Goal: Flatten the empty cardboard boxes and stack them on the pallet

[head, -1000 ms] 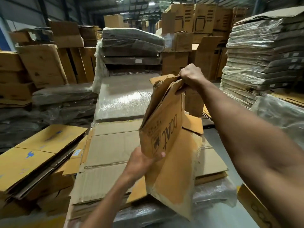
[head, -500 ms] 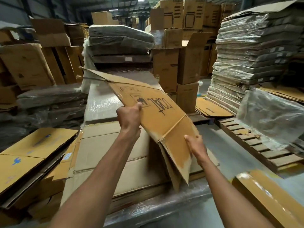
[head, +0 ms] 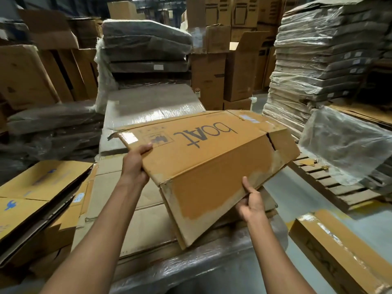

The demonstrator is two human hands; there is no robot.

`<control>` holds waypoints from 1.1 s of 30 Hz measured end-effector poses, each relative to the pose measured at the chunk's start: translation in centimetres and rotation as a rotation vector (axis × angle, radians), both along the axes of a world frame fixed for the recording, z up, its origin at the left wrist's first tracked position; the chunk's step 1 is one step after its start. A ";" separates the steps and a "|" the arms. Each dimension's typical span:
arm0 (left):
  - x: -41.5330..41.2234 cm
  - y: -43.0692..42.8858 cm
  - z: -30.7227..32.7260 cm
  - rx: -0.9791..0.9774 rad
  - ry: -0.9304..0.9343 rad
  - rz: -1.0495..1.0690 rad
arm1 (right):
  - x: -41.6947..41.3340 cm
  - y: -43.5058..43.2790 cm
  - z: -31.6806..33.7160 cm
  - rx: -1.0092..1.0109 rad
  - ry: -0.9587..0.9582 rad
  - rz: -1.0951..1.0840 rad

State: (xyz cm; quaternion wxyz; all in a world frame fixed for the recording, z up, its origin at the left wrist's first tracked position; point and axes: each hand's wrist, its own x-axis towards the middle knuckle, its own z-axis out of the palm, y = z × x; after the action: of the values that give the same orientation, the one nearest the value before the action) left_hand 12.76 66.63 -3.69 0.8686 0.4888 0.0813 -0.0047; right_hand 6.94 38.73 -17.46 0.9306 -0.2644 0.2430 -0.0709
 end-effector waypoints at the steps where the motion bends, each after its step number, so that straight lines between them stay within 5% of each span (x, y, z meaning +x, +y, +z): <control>1: -0.1 1.0 -1.1 -0.019 0.021 -0.006 | 0.0 0.6 -0.3 -0.015 0.007 -0.019; 8: -5.9 4.8 -13.9 -0.228 0.227 0.079 | 0.3 5.5 -8.0 -0.134 0.257 -0.143; 13: -13.6 2.2 -22.0 -0.082 0.487 -0.039 | -0.3 10.0 -6.2 -0.126 0.285 -0.139; 19: -11.9 -0.9 -19.0 -0.382 0.270 -0.155 | 1.7 14.2 -4.6 -0.125 0.248 -0.034; 24: -8.6 1.5 -17.7 -0.276 0.275 0.196 | 2.5 15.6 -4.0 -0.105 0.195 0.074; 33: -8.0 12.7 -21.9 -0.237 0.369 0.348 | 1.3 10.1 -6.9 -0.312 0.244 0.116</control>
State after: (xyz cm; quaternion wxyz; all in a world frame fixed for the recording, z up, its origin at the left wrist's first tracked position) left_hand 4.73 79.33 -25.62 0.8780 0.3533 0.3197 0.0460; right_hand 8.19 48.81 -24.36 0.8444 -0.4257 0.3245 -0.0217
